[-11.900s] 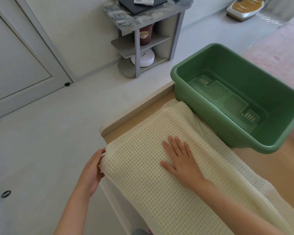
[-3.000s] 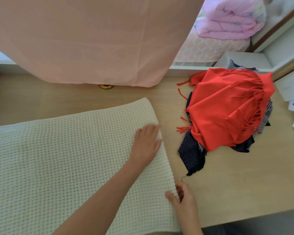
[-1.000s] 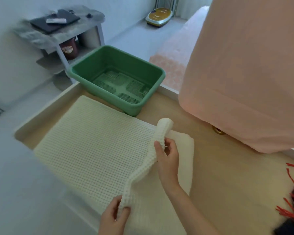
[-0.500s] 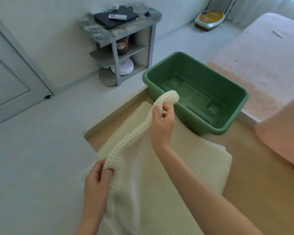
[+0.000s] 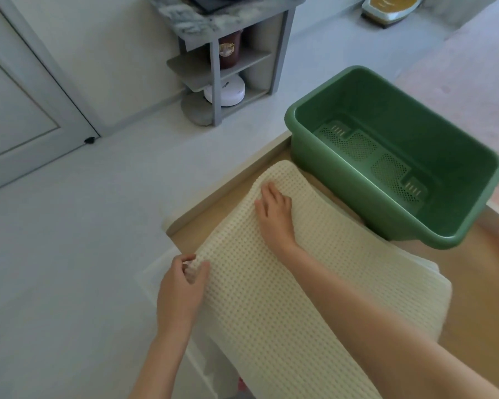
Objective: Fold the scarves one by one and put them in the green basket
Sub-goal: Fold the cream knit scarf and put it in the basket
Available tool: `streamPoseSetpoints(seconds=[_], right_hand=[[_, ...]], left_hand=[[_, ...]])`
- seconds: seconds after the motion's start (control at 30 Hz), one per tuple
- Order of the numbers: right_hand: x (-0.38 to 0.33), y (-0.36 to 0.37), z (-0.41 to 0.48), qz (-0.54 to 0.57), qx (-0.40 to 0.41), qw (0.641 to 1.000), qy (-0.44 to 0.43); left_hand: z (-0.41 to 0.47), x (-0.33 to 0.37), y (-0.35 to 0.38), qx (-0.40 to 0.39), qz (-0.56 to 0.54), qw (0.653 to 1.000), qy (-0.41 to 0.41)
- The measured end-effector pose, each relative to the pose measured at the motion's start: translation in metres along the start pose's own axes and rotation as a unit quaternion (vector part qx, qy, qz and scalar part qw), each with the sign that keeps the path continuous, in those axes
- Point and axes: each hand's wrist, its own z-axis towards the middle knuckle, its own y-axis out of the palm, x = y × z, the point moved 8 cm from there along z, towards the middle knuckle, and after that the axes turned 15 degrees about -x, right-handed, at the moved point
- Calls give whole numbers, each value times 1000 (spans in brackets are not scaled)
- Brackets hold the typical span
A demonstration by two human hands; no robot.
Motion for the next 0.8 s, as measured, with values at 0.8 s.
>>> streamPoseSetpoints(seconds=[0.8], right_hand=[[216,-95,-273,-180,86,956,216]], left_hand=[[-26,48,128,17,211,971,115]])
